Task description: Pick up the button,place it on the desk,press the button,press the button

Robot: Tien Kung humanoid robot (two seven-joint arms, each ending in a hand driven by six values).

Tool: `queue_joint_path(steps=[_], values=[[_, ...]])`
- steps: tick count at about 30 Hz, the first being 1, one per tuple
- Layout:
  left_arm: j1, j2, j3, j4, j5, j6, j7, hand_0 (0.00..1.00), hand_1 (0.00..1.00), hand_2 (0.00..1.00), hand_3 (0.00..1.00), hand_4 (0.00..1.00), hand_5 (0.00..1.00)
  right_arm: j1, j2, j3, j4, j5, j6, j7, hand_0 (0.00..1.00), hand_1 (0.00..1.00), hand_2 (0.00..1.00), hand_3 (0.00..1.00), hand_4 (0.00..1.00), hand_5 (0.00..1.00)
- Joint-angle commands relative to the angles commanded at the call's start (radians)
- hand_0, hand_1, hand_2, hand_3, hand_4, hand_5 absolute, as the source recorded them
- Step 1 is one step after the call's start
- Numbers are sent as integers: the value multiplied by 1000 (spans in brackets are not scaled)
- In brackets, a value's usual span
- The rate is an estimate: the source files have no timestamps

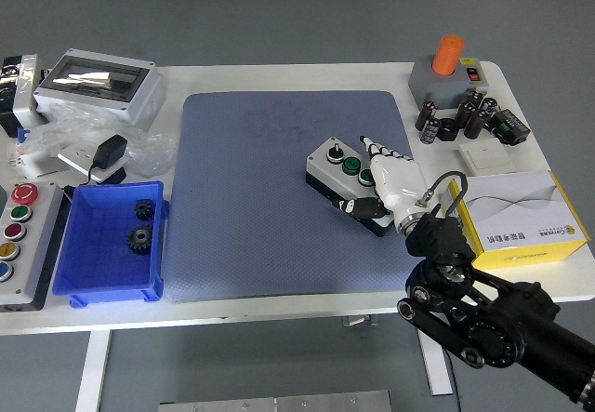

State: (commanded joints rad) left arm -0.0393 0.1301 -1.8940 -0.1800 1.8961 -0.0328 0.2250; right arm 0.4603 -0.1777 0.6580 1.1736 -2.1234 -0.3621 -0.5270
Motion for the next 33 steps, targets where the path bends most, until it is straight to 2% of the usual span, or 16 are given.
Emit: queue_joint_path(steps=[1,2,7,8,13,14,25,26,31,32,33], values=[[0,0,1,0,-1,0,0,678,684,591,658,710,304,1,0,-3,-2,-1,-1,-1,384,624,719,998,965,376],[0,0,1,0,-1,0,-1,678,684,592,658,710,303,2,0,-5,-4,-2,-2,-2,256,462,538,919,875,258],[-3,1,2,0,0,1,-3,678,684,592,658,710,303,6,2,-13,-12,-9,-6,-7,256,462,538,919,875,258],[-3,1,2,0,0,1,-3,678,684,592,659,710,305,7,2,-14,-14,-11,-7,-8,175,370,409,618,826,219],[-4,2,6,0,-2,1,-6,678,684,592,659,710,305,10,4,-16,-17,-20,-11,-9,175,370,409,618,826,219],[-4,2,8,0,-4,1,-6,678,684,592,660,711,303,10,4,-17,-18,-22,-12,-9,130,335,363,499,807,204],[-5,2,30,0,-21,1,-19,678,684,592,661,710,299,10,10,-28,-19,-37,-35,-1,127,315,345,471,790,186],[-5,2,32,0,-22,1,-20,678,683,592,660,710,300,10,9,-26,-17,-39,-41,3,125,311,332,414,786,183],[-6,2,34,0,-24,2,-22,678,683,592,660,710,300,9,5,-13,-7,-42,-75,28,125,311,332,414,786,183],[-6,2,34,0,-24,2,-22,678,683,592,662,712,298,9,4,-11,-5,-41,-81,33,115,304,314,365,777,185],[-6,2,34,0,-24,3,-22,678,683,592,662,712,298,9,2,-9,-1,-39,-90,42,115,304,314,365,777,185]])
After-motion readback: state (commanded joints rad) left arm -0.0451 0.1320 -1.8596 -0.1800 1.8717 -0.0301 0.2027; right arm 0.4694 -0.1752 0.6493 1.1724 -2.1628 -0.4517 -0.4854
